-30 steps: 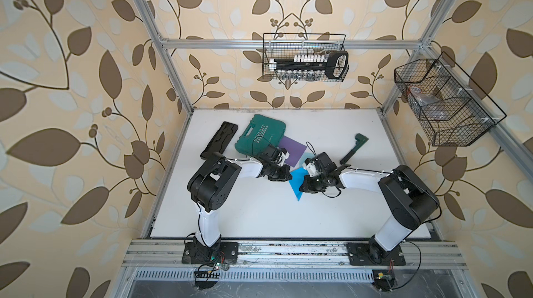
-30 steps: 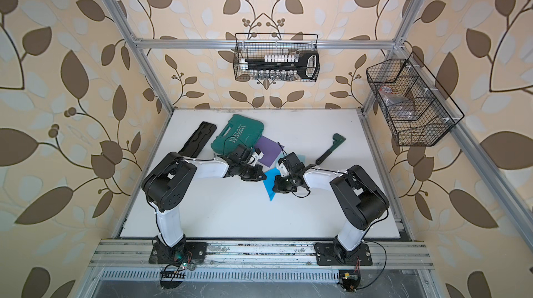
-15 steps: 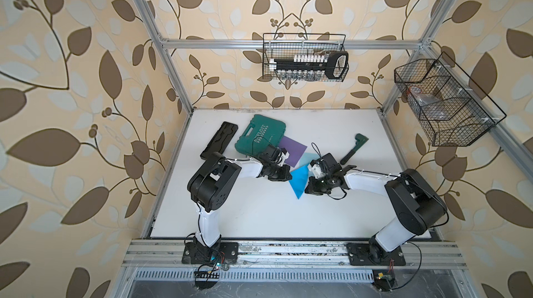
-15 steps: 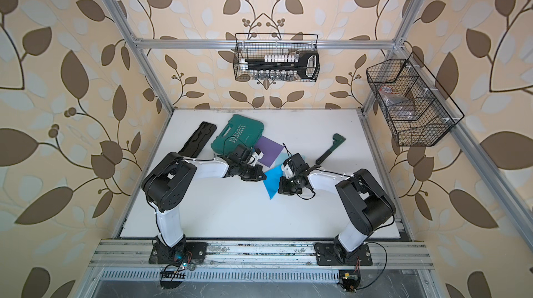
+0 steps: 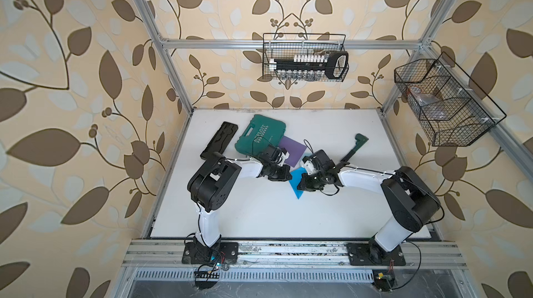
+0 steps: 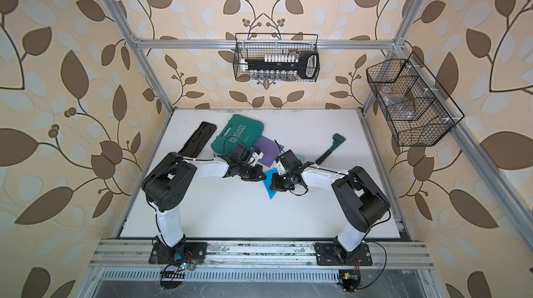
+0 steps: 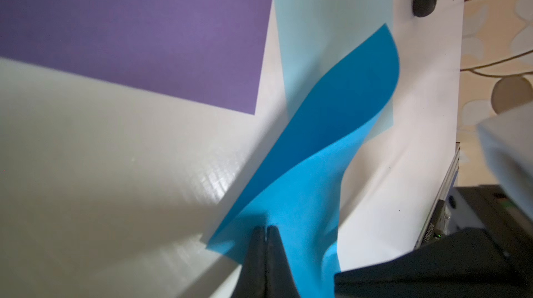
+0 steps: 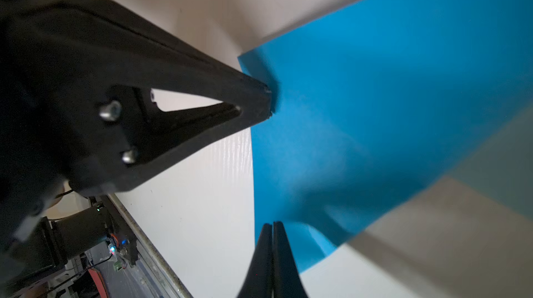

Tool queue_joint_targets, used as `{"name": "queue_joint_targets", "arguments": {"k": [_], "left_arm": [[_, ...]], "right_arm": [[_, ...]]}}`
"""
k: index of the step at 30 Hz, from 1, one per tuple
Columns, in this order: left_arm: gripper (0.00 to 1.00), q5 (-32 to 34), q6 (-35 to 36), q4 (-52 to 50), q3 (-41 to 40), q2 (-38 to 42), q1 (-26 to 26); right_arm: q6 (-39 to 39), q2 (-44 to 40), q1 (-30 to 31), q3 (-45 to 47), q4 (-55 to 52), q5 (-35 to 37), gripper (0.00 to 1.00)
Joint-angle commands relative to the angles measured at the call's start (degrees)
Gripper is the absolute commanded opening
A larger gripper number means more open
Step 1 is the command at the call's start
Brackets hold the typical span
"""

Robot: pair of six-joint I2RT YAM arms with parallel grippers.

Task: Fold the square paper diagonally
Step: Place the paper at the center of the board.

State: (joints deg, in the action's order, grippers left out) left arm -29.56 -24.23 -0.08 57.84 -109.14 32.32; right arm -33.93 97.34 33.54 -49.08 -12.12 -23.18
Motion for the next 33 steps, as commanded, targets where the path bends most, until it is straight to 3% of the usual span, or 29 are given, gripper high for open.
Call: {"name": "queue_joint_targets", "arguments": {"k": [1, 18, 28, 33], "left_arm": [[0.00, 5.3, 1.5, -5.5, -0.7, -1.2, -0.1], [0.00, 5.5, 1.5, -5.6, -0.5, -1.4, -0.1], [0.00, 5.1, 1.6, -5.3, -0.6, -1.6, -0.1], [0.00, 4.9, 1.7, -5.3, -0.5, -1.4, -0.1]], "right_arm": [[-1.2, 1.6, 0.6, -0.5, 0.2, -0.3, 0.00], [3.2, -1.0, 0.6, 8.6, -4.7, 2.3, 0.00], [6.0, -8.3, -3.6, 1.5, -10.4, 2.7, 0.00], [9.3, -6.9, -7.2, -3.7, -12.0, 3.2, 0.00]]}}
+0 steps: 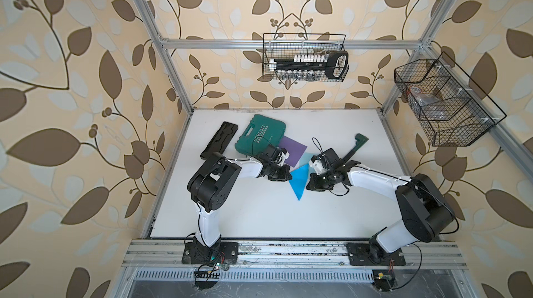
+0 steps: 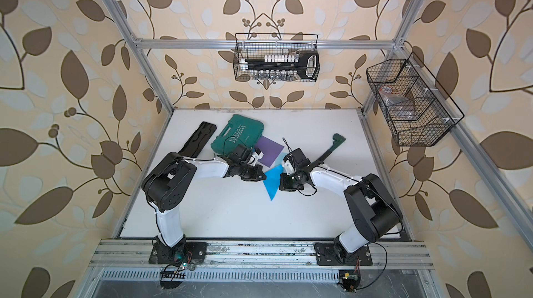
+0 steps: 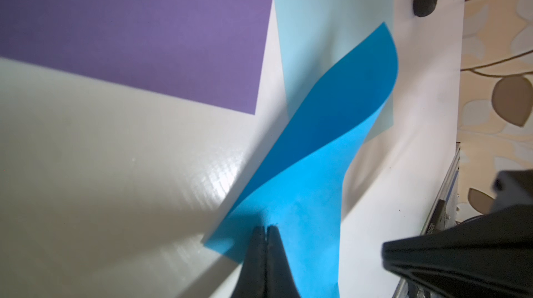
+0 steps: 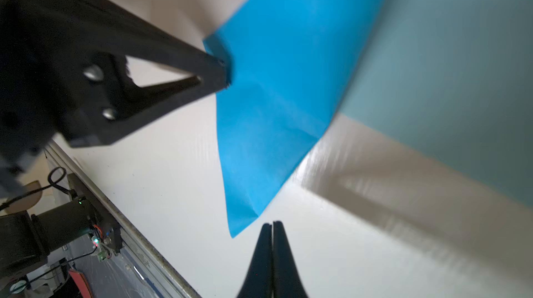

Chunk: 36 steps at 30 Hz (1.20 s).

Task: Fold the square paper diagonally
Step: Place the paper at the center of the board.

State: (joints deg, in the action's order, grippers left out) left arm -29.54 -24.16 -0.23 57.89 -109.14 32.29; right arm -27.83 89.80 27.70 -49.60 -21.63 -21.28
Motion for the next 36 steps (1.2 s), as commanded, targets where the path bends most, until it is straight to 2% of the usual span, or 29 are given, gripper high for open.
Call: {"name": "queue_joint_targets", "arguments": {"k": [1, 10, 22, 36], "left_arm": [[0.00, 4.8, 1.7, -5.1, -0.6, -1.4, 0.0], [0.00, 4.6, 1.6, -5.1, -0.6, -1.4, 0.0], [0.00, 4.7, 1.7, -5.2, -0.7, -1.2, -0.1], [0.00, 5.2, 2.0, -5.7, -0.4, -1.7, -0.1]], "right_arm": [[3.6, 1.6, -1.8, -4.1, -2.4, 1.2, 0.00], [2.7, 11.9, -2.2, -11.9, 1.2, -2.2, 0.00], [1.9, 18.6, -1.1, -15.1, 0.6, 0.0, 0.00], [1.5, 22.5, -8.9, -16.9, -0.5, 2.5, 0.00]]}}
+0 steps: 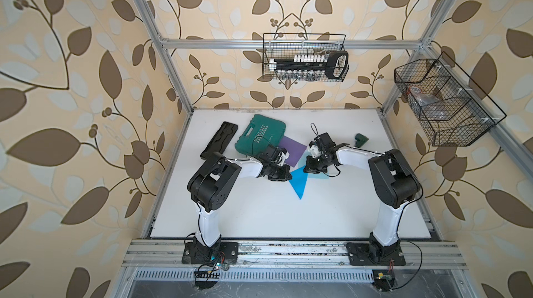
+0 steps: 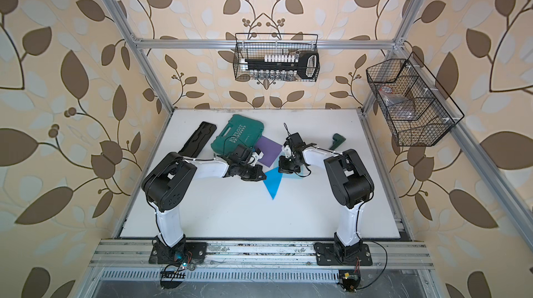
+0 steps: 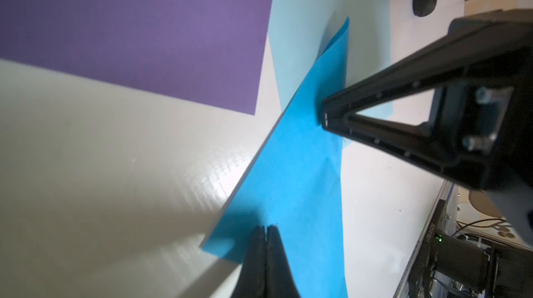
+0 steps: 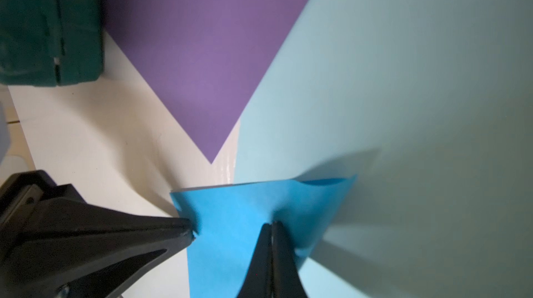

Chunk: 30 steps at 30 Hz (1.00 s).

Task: Fold the square paper diagonally
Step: Place the paper at the center of the board.

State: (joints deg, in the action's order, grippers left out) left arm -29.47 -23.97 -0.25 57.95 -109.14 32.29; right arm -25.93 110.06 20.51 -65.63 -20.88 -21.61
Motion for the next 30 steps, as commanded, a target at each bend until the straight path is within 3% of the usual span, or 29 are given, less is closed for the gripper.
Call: {"name": "queue_joint_targets", "arguments": {"k": [1, 11, 19, 30], "left_arm": [[0.00, 5.1, 1.8, -5.7, -0.4, -1.8, -0.1], [0.00, 4.7, 1.8, -5.7, -0.3, -2.0, -0.1], [0.00, 4.6, 1.7, -5.6, -0.5, -1.5, 0.0], [0.00, 4.3, 1.6, -5.5, -0.6, -1.6, 0.0]], "right_arm": [[-0.7, 2.3, -2.3, -1.0, -1.1, 2.9, 0.00], [-2.8, -0.3, -3.8, 0.0, 2.4, 2.8, 0.00], [-2.3, -8.9, 2.3, 3.3, 2.1, 2.3, 0.00], [-5.6, -2.1, 5.7, 3.2, 6.2, -3.0, 0.00]]}}
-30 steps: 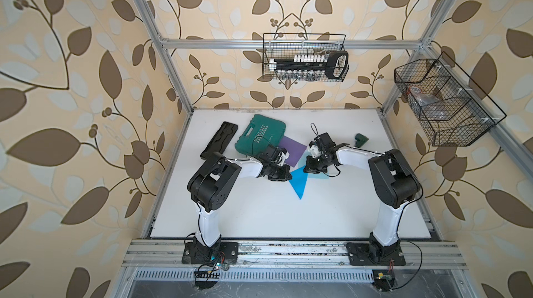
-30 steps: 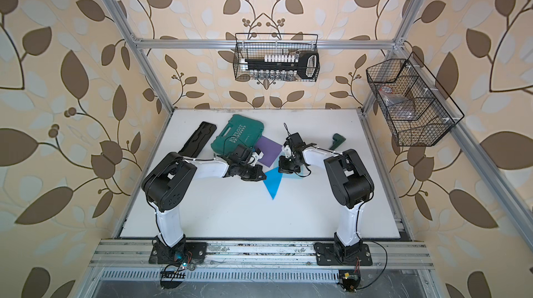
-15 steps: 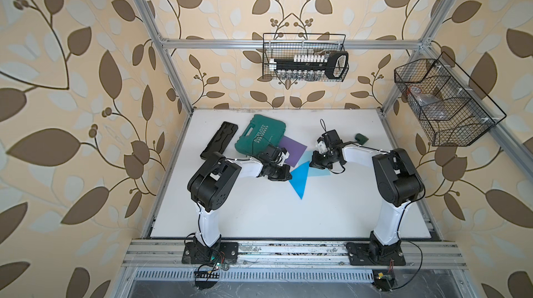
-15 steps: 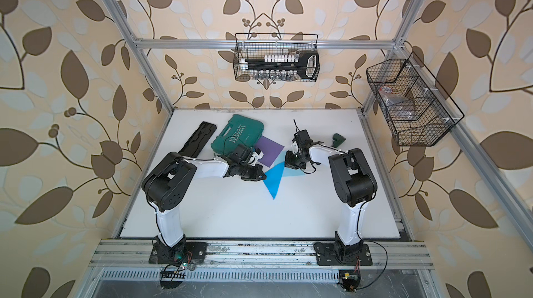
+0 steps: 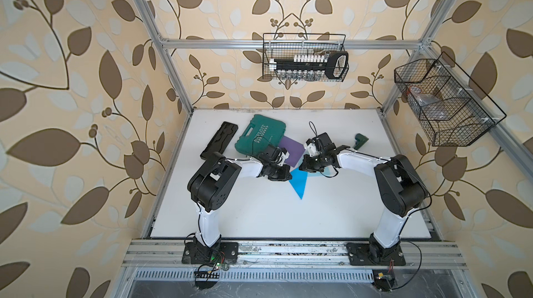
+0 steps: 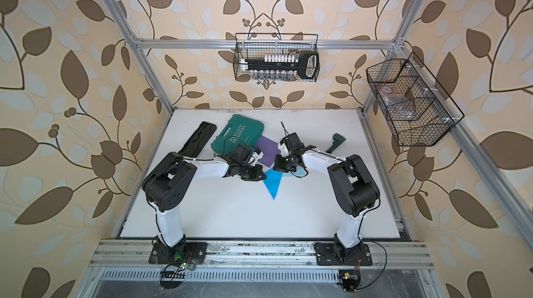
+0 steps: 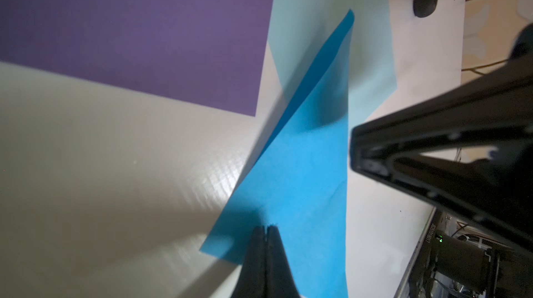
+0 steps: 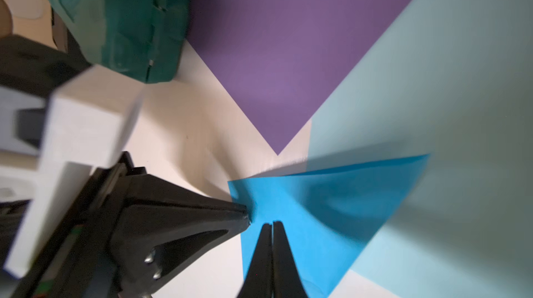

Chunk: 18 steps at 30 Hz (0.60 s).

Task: Fold the square paper diagonally
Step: Place the paper at the center of the board.

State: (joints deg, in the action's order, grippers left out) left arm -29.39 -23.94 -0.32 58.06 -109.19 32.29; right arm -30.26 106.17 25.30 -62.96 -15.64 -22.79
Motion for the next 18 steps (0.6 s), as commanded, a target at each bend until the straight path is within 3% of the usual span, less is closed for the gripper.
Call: {"name": "queue_joint_targets", "arguments": {"k": [1, 18], "left_arm": [[0.00, 4.3, 1.6, -5.4, -0.6, -1.5, -0.1], [0.00, 4.8, 1.6, -5.8, -0.5, -1.5, -0.1]], "right_arm": [[-1.6, 2.3, 0.9, 0.5, 0.9, -1.8, 0.00], [-1.9, 5.5, -5.2, 0.9, -2.1, 3.4, 0.00]]}}
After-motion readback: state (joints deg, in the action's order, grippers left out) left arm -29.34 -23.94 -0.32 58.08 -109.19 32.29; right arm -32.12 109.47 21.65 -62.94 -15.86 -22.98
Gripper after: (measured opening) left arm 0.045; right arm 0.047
